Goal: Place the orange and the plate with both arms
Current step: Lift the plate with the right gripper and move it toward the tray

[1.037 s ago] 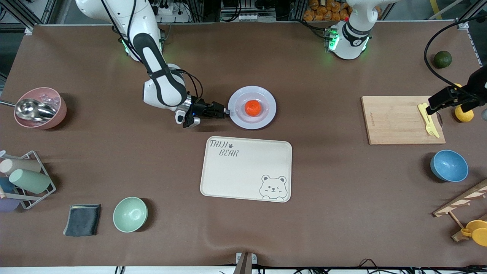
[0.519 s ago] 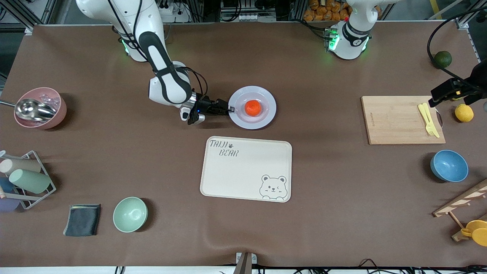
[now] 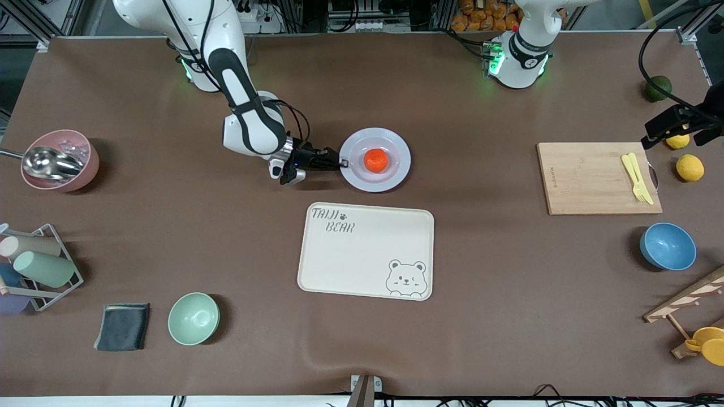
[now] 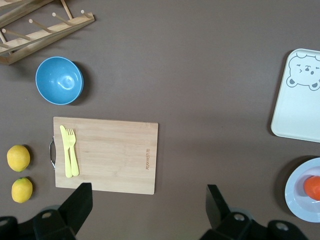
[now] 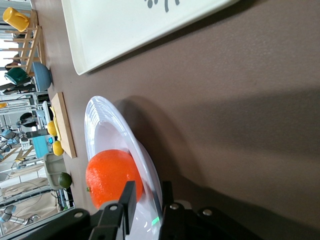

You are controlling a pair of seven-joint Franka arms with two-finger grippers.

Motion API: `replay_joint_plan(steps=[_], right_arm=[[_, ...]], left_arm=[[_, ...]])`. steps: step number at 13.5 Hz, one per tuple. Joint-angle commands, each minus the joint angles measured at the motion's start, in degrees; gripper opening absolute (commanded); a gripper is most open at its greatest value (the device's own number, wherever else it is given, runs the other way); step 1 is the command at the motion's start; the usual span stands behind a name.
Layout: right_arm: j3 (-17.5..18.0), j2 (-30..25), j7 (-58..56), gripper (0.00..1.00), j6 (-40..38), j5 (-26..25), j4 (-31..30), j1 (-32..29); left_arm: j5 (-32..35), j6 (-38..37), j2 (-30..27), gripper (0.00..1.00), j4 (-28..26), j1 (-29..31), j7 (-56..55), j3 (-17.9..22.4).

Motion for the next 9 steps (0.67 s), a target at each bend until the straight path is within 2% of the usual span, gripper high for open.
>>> replay_joint_plan(steps=[1,2,4,8,9], right_arm=[[-0.6,0.6,-1.2,0.22,0.3,2.2,0.6,1.6],[-0.6,0.6,-1.2,0.20,0.3,2.2,0.6,1.7],[-0.6,0.5,-1.3,0.03,0.3,2.4,0.6,1.8],[-0.5,0.3,-1.7,0.00,0.0,2.9,0.7,0.9],[-0.5,0.2,-1.7,0.00,0.0,4.9,0.8,1.4]], left_arm=[[-1.3,0.0,-1.5,1.00,-1.2,-0.9,1.2,1.9],[-1.3,0.0,-1.4,1.00,-1.2,-1.0,1.2,1.8],[-1.3,0.0,-1.0,1.00,-0.7,-0.9,1.2,1.4],[-1.2,0.0,-0.8,1.00,-0.1,-1.1,1.2,0.8],[-1.1,0.0,-0.8,1.00,-0.1,-1.1,1.2,0.8]])
